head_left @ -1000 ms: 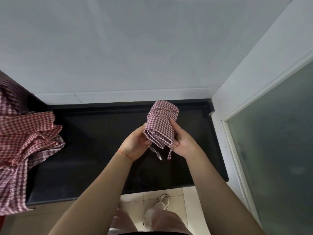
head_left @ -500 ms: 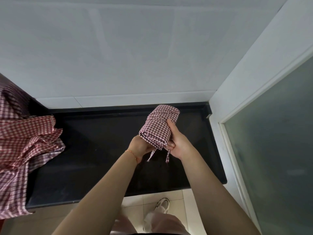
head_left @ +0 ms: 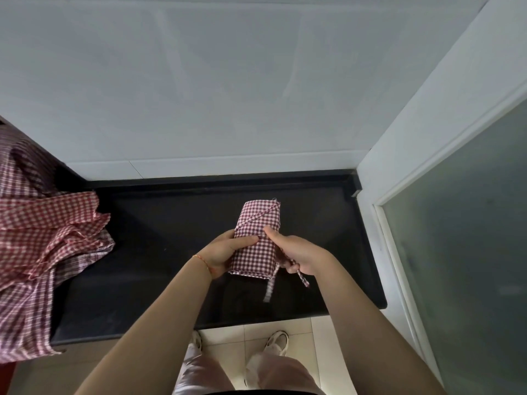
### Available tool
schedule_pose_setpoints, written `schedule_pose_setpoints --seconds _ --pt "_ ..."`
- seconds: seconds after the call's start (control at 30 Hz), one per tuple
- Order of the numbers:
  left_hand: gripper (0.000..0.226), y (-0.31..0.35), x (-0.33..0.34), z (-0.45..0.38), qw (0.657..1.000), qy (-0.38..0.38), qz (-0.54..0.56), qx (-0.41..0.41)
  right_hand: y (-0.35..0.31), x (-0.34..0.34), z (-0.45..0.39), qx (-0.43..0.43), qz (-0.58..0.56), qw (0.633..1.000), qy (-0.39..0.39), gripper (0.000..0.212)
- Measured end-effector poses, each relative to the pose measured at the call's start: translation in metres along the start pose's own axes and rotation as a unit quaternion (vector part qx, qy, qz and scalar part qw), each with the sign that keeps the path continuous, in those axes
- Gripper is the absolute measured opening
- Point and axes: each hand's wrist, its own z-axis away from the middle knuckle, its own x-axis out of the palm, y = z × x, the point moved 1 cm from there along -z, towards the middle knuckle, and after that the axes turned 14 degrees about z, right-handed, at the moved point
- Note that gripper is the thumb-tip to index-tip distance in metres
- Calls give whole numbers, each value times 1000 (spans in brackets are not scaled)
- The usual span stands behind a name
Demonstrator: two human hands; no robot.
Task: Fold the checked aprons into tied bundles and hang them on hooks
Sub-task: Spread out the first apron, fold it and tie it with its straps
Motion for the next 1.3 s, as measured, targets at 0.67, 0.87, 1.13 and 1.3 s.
schedule_pose_setpoints --seconds 0.67,0.87,1.13,1.3 --pt "33 -17 45 -11 704 100 -589 383 -1 -3 -12 9 232 963 136 20" --pt "21 -14 50 -25 687 112 -638 330 5 -6 -12 -1 274 953 130 15" --pt "24 -19 53 -25 597 52 -739 307 10 7 -17 -60 334 933 120 17" --pt "17 -18 43 -28 717 101 -613 317 8 4 -22 -37 440 859 260 14"
